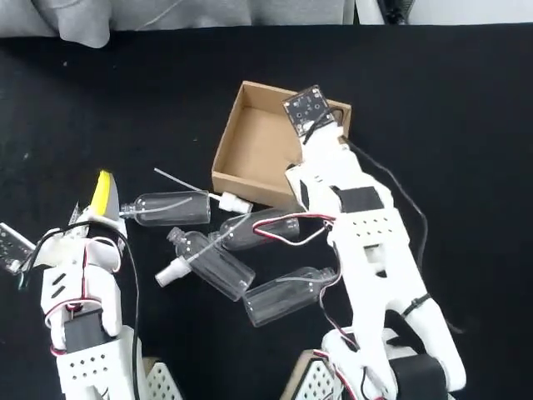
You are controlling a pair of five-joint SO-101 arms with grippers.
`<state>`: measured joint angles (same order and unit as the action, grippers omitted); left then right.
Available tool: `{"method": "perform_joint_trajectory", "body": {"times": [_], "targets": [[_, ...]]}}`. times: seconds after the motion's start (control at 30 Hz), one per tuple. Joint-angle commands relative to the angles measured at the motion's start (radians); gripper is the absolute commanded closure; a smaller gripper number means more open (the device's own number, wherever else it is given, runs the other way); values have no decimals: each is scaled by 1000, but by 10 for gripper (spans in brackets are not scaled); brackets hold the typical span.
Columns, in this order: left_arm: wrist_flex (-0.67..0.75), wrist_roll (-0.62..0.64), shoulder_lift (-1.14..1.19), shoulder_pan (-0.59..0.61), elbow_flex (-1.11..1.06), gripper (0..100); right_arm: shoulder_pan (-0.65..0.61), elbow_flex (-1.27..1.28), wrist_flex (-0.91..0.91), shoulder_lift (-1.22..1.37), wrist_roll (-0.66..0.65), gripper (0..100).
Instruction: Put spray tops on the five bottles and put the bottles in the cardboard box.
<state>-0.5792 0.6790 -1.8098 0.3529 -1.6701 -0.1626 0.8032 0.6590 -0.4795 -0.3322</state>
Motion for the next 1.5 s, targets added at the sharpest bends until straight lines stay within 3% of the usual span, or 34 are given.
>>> {"method": "perform_joint_trajectory", "body": {"times": [0.0, 0.27, 0.53, 0.73, 1.17, 1.47], "targets": [[21, 0, -15, 12, -19, 757, 23, -113, 0, -58, -3, 874], [21, 0, -15, 12, -19, 757, -41, -226, 0, -27, -3, 874], [21, 0, -15, 12, -19, 757, -64, -414, 3, 173, 0, 874], [21, 0, -15, 12, -19, 757, -84, -555, 2, 323, 114, 874], [21, 0, -15, 12, -19, 757, -120, -759, 0, 539, 120, 874], [21, 0, -15, 12, -19, 757, -120, -881, 0, 661, 195, 874]]}}
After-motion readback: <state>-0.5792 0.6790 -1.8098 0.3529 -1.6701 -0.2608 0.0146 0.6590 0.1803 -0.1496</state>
